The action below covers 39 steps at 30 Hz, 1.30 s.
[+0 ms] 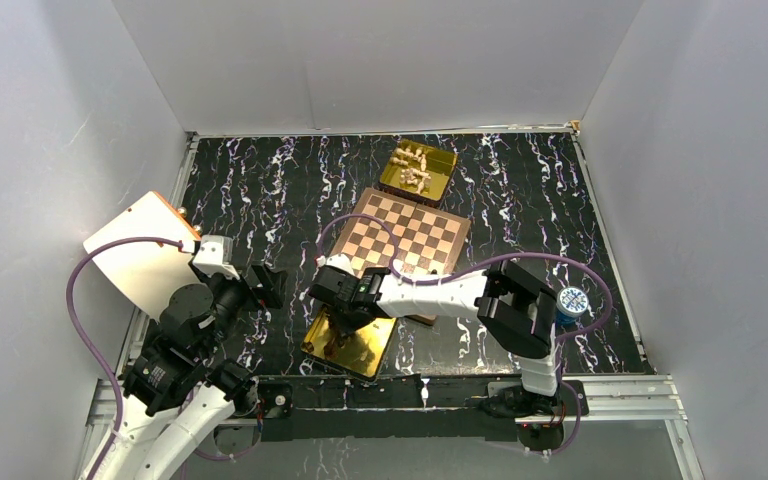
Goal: Set up the chess pieces on the board
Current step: Pick up the chess piece from the storage box, then place the chess piece on the chessboard.
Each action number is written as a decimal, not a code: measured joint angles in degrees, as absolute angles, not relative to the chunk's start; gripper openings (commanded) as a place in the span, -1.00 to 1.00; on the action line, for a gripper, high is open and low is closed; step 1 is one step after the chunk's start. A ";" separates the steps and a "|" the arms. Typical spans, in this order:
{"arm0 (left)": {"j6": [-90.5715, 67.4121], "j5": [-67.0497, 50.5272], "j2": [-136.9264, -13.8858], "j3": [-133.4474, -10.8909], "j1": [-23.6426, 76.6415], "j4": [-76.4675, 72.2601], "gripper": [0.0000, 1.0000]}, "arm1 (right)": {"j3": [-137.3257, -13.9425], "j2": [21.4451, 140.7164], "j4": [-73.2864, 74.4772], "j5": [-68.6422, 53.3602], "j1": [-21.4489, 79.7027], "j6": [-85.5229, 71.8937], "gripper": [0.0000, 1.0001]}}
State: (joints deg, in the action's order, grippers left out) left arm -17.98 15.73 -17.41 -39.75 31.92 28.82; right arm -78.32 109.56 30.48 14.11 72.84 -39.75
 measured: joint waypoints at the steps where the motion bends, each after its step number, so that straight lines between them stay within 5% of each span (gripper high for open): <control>1: -17.98 15.73 -17.41 -39.75 31.92 28.82 0.88 | -78.32 109.67 30.63 14.31 72.88 -39.88 -0.34; 10: -17.98 15.73 -17.41 -39.72 31.92 28.82 0.88 | -78.35 109.69 31.40 15.38 73.14 -40.12 -0.57; 39: -17.98 15.70 -17.43 -39.68 31.92 28.82 0.88 | -78.22 95.13 36.21 22.06 64.42 -35.75 -0.60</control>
